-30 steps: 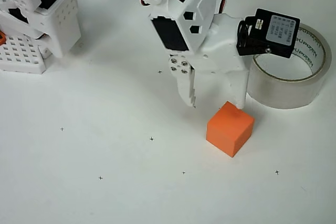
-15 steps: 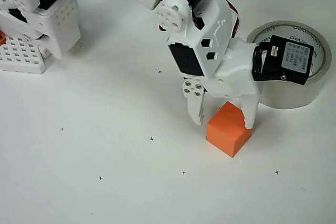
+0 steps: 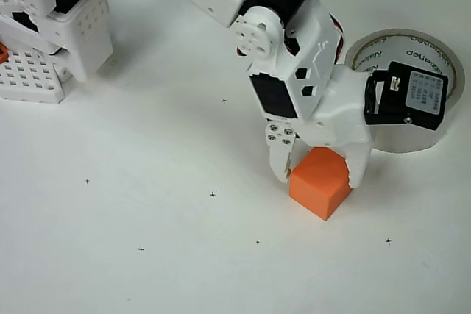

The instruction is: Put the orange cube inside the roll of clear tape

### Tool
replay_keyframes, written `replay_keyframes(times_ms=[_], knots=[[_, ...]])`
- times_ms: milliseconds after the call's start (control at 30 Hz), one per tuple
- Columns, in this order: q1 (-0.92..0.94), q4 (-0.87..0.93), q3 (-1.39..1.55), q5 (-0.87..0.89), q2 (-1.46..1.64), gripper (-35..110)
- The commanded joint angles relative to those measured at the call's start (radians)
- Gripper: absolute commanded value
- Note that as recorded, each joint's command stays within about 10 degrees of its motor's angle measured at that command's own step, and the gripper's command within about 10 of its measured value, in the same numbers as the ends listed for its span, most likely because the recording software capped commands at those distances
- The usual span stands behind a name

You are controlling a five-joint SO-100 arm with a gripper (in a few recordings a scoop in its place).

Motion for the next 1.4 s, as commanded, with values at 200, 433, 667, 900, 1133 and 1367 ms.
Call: replay_keyframes(times_ms=[200,433,667,900,1133,1367], knots=[[-0.015,-0.015,-0.078,-0.026,0.038,29],[-0.017,-0.011,-0.078,-0.029,0.043,13],[-0.023,-0.011,-0.078,-0.034,0.06,13],[-0.031,-0.011,-0.078,-0.054,0.129,13],[-0.031,0.037,-0.106,-0.077,0.181,13],[-0.055,0.071,-0.141,-0.084,0.225,13]])
